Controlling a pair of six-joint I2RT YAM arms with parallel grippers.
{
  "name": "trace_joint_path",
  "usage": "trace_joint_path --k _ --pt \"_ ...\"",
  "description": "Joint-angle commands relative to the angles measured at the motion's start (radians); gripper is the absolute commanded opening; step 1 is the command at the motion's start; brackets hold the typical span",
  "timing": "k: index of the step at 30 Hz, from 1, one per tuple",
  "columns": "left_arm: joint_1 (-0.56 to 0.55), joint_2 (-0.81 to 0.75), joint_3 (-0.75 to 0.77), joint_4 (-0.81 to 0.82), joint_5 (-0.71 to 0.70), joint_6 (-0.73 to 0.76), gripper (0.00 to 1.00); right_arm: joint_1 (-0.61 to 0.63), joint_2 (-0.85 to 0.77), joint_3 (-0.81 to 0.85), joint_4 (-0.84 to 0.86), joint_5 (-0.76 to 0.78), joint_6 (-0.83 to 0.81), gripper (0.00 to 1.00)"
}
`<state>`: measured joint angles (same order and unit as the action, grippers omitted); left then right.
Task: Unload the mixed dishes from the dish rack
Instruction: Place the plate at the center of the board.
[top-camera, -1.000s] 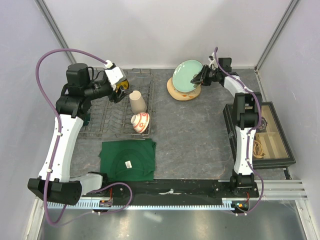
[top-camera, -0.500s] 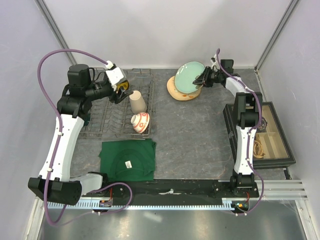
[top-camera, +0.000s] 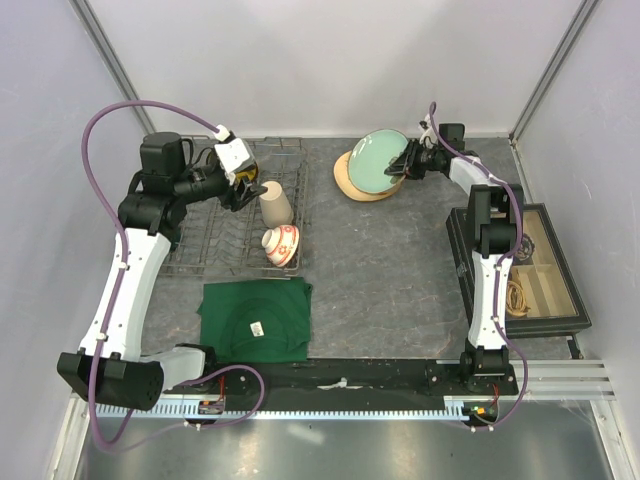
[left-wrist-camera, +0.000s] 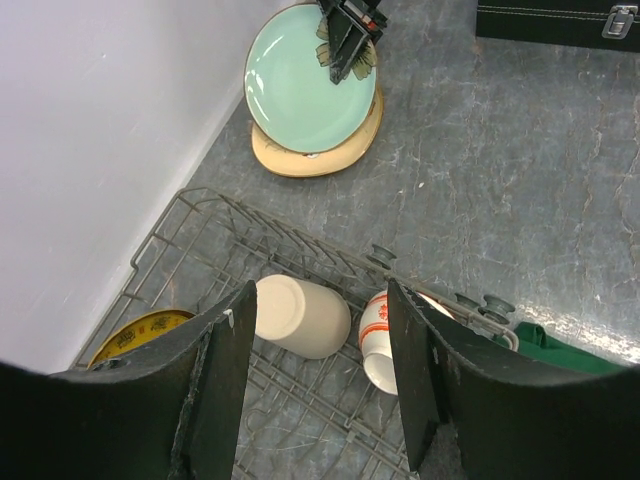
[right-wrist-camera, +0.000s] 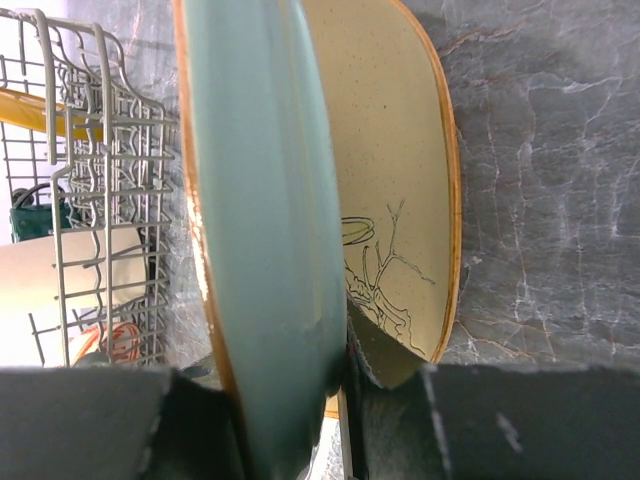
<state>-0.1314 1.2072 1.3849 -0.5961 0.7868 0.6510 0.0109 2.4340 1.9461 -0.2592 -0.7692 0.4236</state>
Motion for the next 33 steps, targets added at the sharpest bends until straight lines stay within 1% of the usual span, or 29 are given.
trace_joint_path --k 1,2,6,9,10,12,19,25,33 --pt "-0.002 -0.026 -0.007 0.024 0.0 -0.011 0.61 0.0 -0.033 0.008 0.061 -0.07 -0.037 0.17" --pt "-0.002 -0.024 -0.007 0.025 0.002 -0.011 0.62 0.0 -0.033 0.008 0.057 -0.07 -0.045 0.2" --pt "-0.002 -0.026 -0.011 0.024 0.005 -0.011 0.61 -0.002 -0.035 0.004 0.049 -0.07 -0.052 0.25" --pt "-0.002 -0.028 -0.012 0.025 0.002 -0.011 0.62 0.0 -0.039 0.002 0.041 -0.068 -0.063 0.33" --pt "-0.002 -0.028 -0.012 0.024 0.003 -0.008 0.62 0.0 -0.041 0.002 0.04 -0.067 -0.066 0.38" --pt "-0.002 -0.031 -0.017 0.024 0.002 -0.007 0.62 0.0 -0.046 0.002 0.034 -0.065 -0.074 0.41" --pt "-0.002 -0.037 -0.023 0.024 0.003 0.001 0.62 0.0 -0.055 0.004 0.008 -0.047 -0.104 0.58" --pt "-0.002 -0.038 -0.02 0.025 0.002 0.004 0.62 0.0 -0.078 0.005 -0.046 -0.027 -0.146 0.63" --pt "-0.002 -0.043 -0.014 0.025 0.0 0.012 0.63 0.0 -0.113 0.036 -0.175 0.041 -0.272 0.65"
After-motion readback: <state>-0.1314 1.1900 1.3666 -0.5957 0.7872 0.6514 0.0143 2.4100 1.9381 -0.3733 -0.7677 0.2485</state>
